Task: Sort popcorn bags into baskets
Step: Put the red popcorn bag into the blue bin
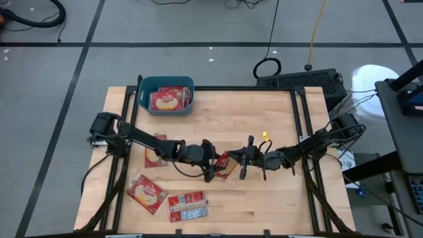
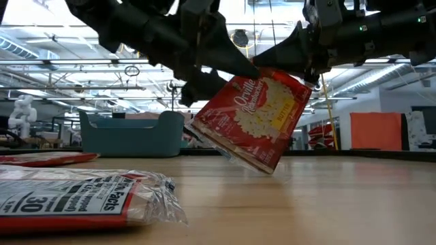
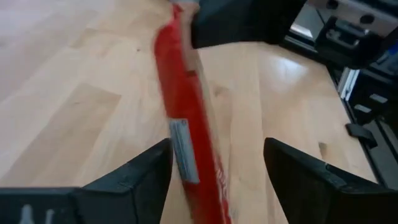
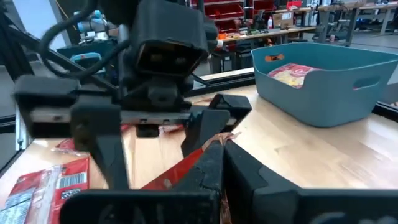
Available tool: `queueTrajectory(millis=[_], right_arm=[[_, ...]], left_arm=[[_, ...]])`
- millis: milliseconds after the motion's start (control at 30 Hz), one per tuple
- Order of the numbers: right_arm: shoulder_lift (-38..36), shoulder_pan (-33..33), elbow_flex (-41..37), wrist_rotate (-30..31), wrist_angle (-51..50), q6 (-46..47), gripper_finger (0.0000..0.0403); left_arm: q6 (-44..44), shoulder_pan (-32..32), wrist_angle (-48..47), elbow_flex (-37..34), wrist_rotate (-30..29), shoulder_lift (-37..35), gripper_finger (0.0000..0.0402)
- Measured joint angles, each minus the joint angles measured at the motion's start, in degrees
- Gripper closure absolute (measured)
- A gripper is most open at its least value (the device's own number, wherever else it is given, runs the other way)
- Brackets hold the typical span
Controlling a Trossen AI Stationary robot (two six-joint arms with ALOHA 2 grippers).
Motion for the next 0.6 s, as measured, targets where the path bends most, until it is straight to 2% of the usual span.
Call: queueTrajectory(millis=[133, 267, 600], right_arm=[[0.7, 0.0, 0.0, -0.1, -0.1, 0.5, 0.0403], [0.9, 0.0, 0.0, -0.1, -0.5, 0.5, 0.0403], [0.9, 0.0, 0.0, -0.1, 0.2, -1.1, 0.0403]], left_arm=[[0.9, 0.4, 0.0, 0.6, 0.5, 1.1, 0.0167], [0.9, 1.3, -1.2, 0.6, 4.7, 1.2, 0.0200], [4.0, 4.4, -1.4, 0.6, 11.2, 1.2, 0.0360]])
